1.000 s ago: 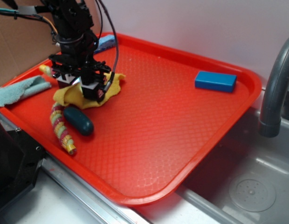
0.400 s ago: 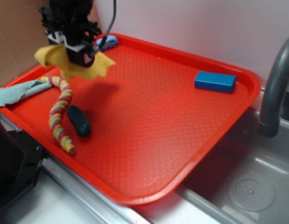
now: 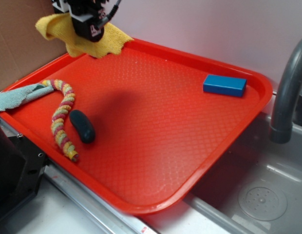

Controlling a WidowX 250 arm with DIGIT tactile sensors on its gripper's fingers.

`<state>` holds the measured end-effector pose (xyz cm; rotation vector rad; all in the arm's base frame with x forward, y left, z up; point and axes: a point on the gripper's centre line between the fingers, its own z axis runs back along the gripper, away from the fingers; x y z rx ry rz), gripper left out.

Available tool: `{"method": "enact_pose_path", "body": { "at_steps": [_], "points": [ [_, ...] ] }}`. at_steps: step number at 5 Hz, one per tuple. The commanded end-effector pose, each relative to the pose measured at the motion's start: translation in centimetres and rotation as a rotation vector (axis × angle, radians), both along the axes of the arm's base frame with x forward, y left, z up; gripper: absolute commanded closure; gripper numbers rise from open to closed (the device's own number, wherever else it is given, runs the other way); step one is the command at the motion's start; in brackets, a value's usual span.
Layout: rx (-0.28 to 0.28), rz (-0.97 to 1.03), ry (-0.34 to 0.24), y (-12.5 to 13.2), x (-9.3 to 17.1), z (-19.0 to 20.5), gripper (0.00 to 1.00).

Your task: Grab the yellow cloth.

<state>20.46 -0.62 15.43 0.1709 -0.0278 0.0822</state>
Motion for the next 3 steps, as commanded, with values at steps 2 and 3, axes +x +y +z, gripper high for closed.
{"method": "enact_pose_path", "body": {
  "at_steps": [2, 3],
  "points": [
    [-0.149, 0.035, -0.106, 1.82, 0.31, 3.41, 1.00],
    [-0.153, 0.040, -0.118, 1.82, 0.18, 3.68, 1.00]
  ]
}}
